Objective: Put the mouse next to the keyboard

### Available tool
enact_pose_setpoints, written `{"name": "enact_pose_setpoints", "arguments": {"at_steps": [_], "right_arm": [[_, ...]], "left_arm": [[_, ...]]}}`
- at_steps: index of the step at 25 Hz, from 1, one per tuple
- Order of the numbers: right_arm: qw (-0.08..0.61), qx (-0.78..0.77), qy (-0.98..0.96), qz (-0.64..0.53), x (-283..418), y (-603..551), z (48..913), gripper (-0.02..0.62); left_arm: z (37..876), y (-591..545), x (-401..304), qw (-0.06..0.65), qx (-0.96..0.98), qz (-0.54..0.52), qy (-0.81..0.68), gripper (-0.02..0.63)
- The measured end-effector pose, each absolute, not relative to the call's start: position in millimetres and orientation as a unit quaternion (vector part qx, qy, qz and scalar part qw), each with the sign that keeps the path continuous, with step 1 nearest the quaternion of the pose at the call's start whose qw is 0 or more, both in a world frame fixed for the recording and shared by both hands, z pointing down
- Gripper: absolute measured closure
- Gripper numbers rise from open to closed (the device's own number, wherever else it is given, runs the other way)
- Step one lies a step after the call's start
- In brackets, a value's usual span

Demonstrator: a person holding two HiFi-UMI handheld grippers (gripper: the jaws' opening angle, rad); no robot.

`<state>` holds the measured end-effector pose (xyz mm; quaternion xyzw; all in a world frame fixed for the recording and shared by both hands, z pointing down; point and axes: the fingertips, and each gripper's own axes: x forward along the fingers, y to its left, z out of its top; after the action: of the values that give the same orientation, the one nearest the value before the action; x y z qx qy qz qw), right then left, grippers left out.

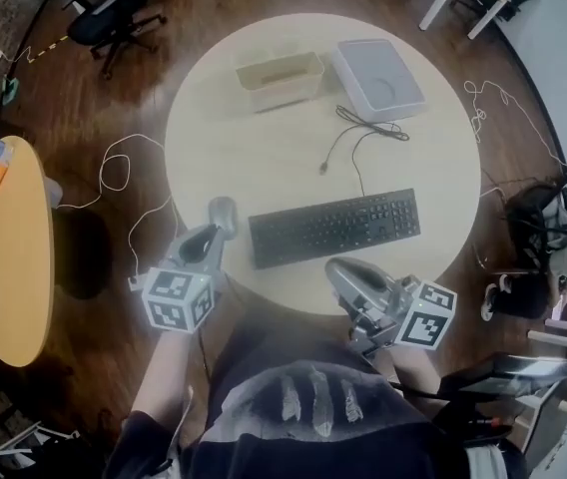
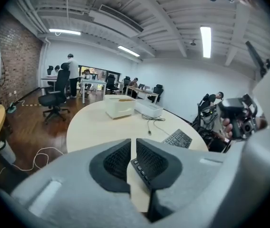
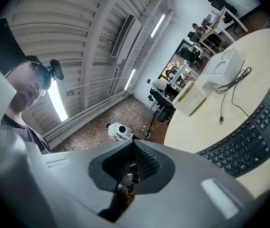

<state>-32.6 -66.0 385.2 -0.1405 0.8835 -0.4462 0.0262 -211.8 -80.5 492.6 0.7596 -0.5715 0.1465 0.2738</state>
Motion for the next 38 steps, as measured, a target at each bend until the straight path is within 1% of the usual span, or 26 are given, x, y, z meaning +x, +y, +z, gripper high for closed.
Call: {"name": "enact_pose_setpoints", "arguments": {"at_steps": [2,3,4,5,6,9,14,22,29,35,38], "right_arm": [[0.013,-0.138,0.881,-0.452,-38,-70,388,0.597],[0.008,-0.137,0.881,-0.454,-41,-73,389,0.597],[0.005,-0.136,0.88,-0.454,-45,-75,389,0.597],[0.003,-0.136,0.88,-0.454,-49,-78,390,0.597],[0.001,-0.136,0.881,-0.454,-53,-80,390,0.597],[-0.005,-0.135,0.882,-0.452,-60,-87,391,0.597],[-0.018,-0.142,0.877,-0.458,-66,-90,397,0.597],[-0.024,-0.152,0.873,-0.463,-67,-97,401,0.597],[-0.038,-0.152,0.875,-0.458,-70,-98,407,0.597],[-0.036,-0.149,0.876,-0.457,-68,-97,407,0.597],[-0.034,-0.151,0.876,-0.457,-66,-96,406,0.597]], "left_arm": [[515,-85,-221,0.296,0.745,0.153,-0.578,0.547],[525,-88,-225,0.307,0.739,0.156,-0.579,0.511],[536,-92,-228,0.318,0.734,0.161,-0.578,0.457],[547,-96,-231,0.328,0.728,0.166,-0.579,0.38],[558,-99,-234,0.338,0.721,0.173,-0.58,0.321],[591,-103,-239,0.354,0.704,0.205,-0.581,0.236],[635,-108,-240,0.353,0.689,0.274,-0.571,0.222],[659,-120,-232,0.353,0.685,0.301,-0.562,0.222],[666,-123,-230,0.352,0.681,0.29,-0.573,0.225],[663,-121,-238,0.366,0.673,0.273,-0.582,0.272],[661,-120,-240,0.388,0.671,0.248,-0.581,0.289]]}}
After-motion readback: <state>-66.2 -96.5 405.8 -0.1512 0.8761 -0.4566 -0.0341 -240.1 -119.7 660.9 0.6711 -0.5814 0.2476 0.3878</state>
